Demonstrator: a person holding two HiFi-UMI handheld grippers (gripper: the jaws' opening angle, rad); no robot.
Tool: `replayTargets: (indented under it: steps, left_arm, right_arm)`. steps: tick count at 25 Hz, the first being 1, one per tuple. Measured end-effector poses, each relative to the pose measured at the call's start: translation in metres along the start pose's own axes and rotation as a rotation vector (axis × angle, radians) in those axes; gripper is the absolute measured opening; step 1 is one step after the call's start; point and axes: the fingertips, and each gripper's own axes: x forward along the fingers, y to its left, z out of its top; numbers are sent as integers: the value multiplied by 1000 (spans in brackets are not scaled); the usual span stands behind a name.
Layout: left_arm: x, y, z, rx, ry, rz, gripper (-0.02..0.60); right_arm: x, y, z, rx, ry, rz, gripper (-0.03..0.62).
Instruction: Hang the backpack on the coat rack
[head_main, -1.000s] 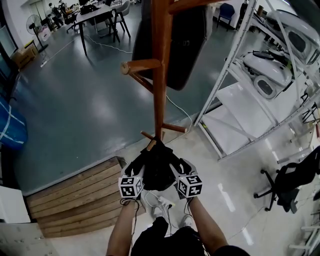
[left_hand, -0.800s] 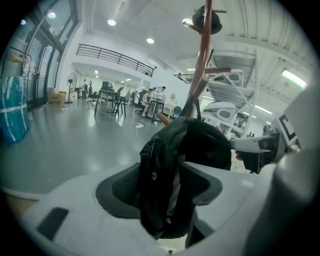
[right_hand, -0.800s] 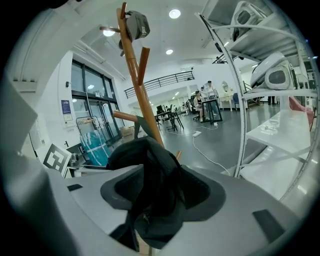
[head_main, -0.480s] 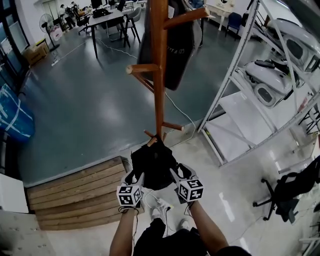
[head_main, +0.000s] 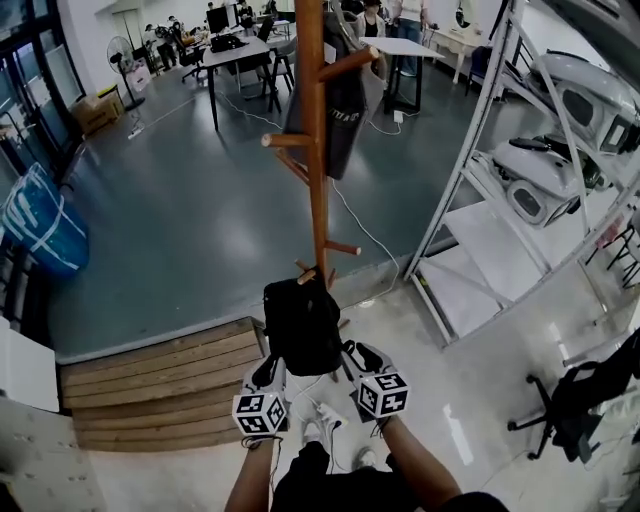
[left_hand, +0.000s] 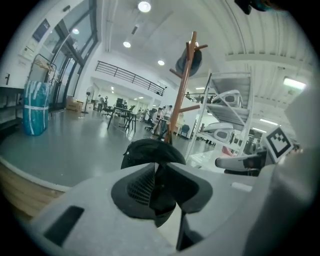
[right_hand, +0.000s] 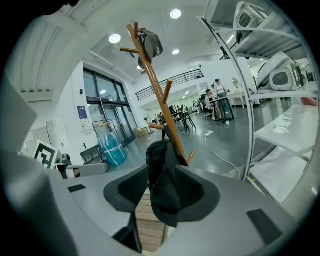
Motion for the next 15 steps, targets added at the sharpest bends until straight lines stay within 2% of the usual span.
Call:
replayTargets:
  steps: [5,10,15]
  left_arm:
    - [-39,-31,10,38,-73,17,26]
    - [-81,-67,19,38,-145,-7,20]
    - [-125,-92,31,96,-248,36,18]
  right_arm:
    - [-36,16,3,-13,-35,33,145]
    - [-77,31,5,-2,-65,68,77]
    - [-113,45,6,-15,-96,91,33]
